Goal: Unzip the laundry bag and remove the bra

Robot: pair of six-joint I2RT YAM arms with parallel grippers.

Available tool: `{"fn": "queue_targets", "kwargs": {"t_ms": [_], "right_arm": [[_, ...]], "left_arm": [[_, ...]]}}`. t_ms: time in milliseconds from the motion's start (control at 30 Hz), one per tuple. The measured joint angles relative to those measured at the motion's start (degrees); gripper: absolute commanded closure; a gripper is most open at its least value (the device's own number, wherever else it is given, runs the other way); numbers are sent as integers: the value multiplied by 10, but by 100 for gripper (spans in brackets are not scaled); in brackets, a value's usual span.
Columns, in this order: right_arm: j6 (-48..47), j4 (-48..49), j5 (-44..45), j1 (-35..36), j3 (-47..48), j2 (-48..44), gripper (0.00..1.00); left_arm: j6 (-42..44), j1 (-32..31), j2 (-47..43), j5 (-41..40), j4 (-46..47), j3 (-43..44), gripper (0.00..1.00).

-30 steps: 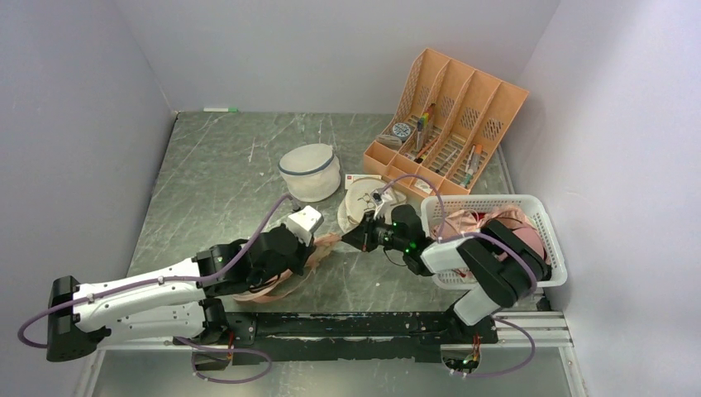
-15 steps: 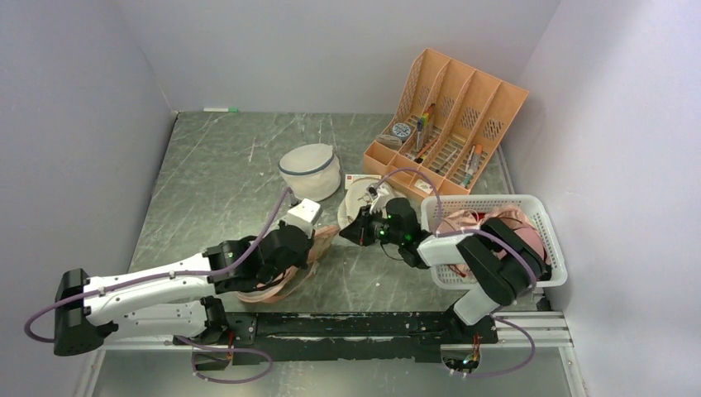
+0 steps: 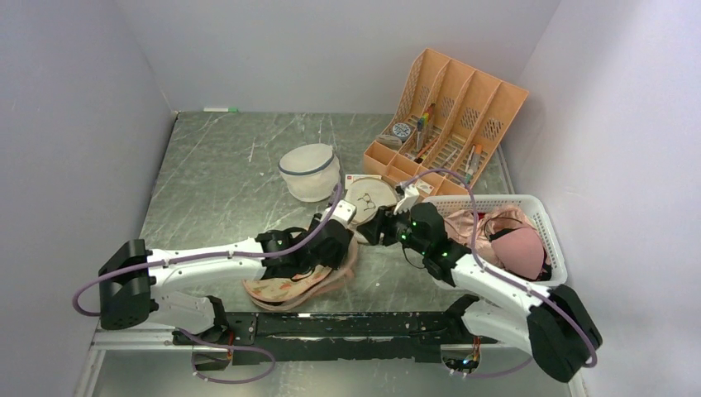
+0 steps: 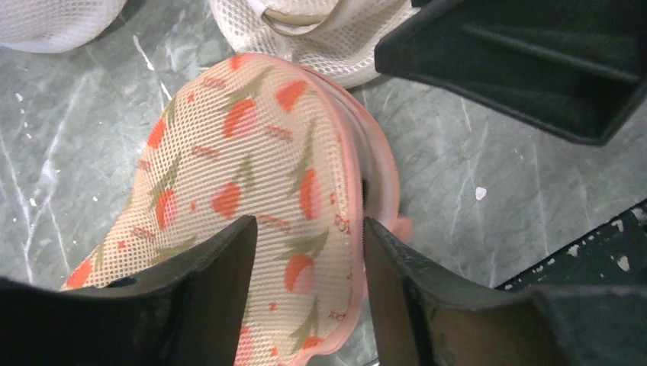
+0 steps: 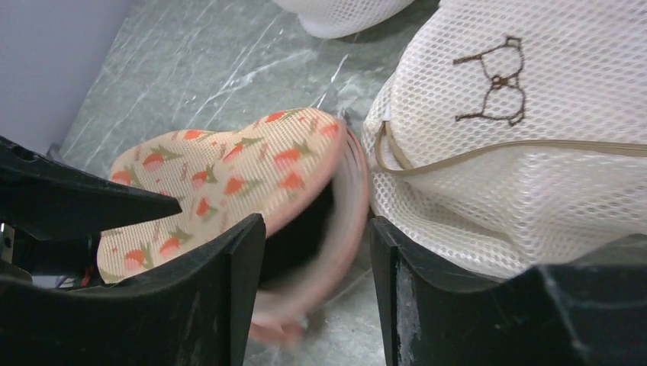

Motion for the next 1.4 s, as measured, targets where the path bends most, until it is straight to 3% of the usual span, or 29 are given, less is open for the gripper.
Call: {"fn": "queue_targets", "kwargs": {"t_ms": [167,333,467,633,833,1000,1400], "right_arm": [[-4,-30,10,-2,-5,-40,43],[3,0,-45,-2,-36,-6,37],[8,26,-90,-2,-47,42,36],[16,56,-105,-2,-51,50,35],[24,68,-106,-2,-82,18,35],[27,66,-104,-2,-85,-6,35],[40,74,-111,-2,-100,5,36]], "left_arm": [[-1,0,-30,37,20,-35,17],[-29,0,-75,76,12,-91,1],[-52,-6,-85,100,0,-111,0],[-70,-48,-38,79,-21,-101,9],[-88,-96,70,-6,-99,-44,17],[-103,-103,130,-80,-160,-3,32],[-126,-103,78,-132,-207,12,61]]}}
